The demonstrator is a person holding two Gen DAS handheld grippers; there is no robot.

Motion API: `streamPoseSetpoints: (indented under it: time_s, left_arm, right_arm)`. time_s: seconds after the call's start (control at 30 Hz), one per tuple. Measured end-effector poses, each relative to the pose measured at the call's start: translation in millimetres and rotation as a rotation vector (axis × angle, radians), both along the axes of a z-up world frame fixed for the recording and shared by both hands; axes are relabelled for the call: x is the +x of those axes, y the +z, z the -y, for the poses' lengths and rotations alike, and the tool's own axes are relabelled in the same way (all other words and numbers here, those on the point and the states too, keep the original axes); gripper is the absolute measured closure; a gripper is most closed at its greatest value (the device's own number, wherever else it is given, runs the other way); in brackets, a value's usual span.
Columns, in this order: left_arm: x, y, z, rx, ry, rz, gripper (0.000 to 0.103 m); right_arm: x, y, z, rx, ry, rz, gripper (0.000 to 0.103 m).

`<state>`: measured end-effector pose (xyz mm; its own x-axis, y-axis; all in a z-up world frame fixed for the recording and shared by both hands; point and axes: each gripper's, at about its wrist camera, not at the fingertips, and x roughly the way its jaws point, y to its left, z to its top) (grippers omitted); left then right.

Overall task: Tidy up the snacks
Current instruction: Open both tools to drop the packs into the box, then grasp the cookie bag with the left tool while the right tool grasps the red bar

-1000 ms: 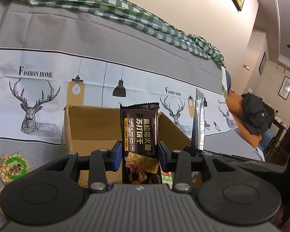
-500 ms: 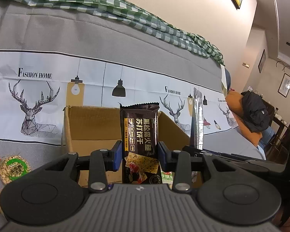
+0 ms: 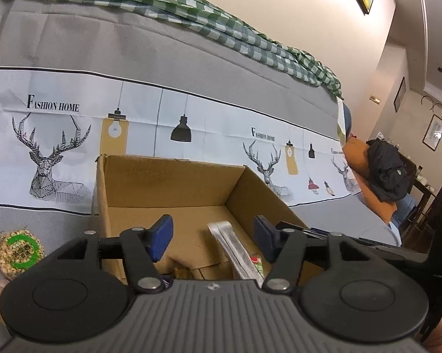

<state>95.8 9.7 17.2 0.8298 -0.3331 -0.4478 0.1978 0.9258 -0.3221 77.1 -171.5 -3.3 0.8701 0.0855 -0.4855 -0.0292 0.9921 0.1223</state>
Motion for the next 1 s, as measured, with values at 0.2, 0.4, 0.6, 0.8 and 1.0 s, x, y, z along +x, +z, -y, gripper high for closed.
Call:
streamPoseSetpoints:
  time_s: [0.2,0.4,0.6,0.8,1.0]
  left_arm:
    - [-2,1,-8,-0.024,0.021,0.013,0.042]
    - [-2,3,-28,-0.064,0.023,-0.020,0.063]
    - [-3,4,-68,-0.137,0.063,-0.063,0.063]
    - [-4,-2,-130,-0.236,0.189,-0.138,0.063]
    - [-9,-23,-209,-0.327,0.353,-0.306,0.057]
  right_arm:
    - [-1,0,-2,0.003,-0.017,0.002,0.051]
    - [-5,1,-18,-0.001,0.014,0.023,0.051]
    - [-11,3,-40,0.008,0.036,0.035,0.052]
    - [-21,5,-76,0.027,0.107,0.054,0.060]
    - [-37,6,-117,0.043,0.220,0.069,0.067]
